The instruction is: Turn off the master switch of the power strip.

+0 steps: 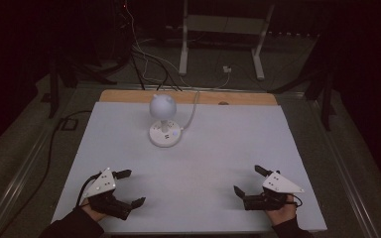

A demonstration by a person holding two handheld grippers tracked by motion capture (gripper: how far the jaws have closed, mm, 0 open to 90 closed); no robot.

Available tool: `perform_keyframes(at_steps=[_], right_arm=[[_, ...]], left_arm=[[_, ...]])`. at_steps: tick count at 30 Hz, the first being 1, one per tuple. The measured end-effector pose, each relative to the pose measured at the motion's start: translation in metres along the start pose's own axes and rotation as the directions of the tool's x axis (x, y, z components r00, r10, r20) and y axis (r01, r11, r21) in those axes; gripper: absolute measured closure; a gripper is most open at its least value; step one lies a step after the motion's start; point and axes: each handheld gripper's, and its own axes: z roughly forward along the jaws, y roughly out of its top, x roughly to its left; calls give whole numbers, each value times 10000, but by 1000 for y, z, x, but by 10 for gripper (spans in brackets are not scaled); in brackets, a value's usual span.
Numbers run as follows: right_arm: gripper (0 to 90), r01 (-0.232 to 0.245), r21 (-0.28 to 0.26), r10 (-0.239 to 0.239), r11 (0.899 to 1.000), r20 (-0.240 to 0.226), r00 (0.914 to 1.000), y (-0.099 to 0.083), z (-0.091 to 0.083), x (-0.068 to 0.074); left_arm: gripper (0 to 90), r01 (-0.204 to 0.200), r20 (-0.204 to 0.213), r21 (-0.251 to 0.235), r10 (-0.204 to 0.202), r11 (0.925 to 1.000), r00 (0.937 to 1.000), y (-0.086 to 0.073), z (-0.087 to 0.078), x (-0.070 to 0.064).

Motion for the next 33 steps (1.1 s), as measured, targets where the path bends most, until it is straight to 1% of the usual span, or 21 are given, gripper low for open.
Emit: perform_keyframes(at_steps=[4, 8, 10, 15, 24, 26, 29, 31, 33], right_arm=[[0, -2, -28, 2, 10000, -15, 10000, 0, 0, 0], [0, 5, -56, -5, 10000, 9, 10000, 1, 0, 1], [0, 45, -37, -45, 10000, 21, 10000, 1, 0, 1], [0, 11, -38, -11, 10000, -31, 10000, 1, 0, 1], [0, 1, -47, -1, 10000, -52, 10000, 1, 0, 1], [0, -26, -12, 26, 10000, -68, 10000, 0, 0, 1], [0, 31, -16, -31, 10000, -70, 10000, 0, 0, 1], [0, -35, -16, 35, 10000, -80, 10000, 0, 1, 1], [0, 22, -2, -22, 10000, -95, 10000, 0, 1, 2]], left_arm=[[4, -16, 71, -87, 16, 10000, 10000, 4, 1, -1], [4, 41, 56, -109, -40, 9999, 10000, 8, 4, 0], [4, -17, 34, -122, 18, 9999, 10000, 11, 5, 0], [4, -8, 102, -199, 10, 9998, 9999, 18, 9, 1], [4, -101, 118, -126, 102, 9999, 9999, 29, 18, 3], [4, -78, 189, -131, 81, 9999, 9998, 31, 20, 4], [4, -167, 287, -96, 169, 9998, 9994, 34, 22, 5], [4, -66, 321, -102, 69, 9999, 9995, 37, 24, 6], [4, -24, 356, -21, 25, 10000, 9994, 39, 26, 7]])
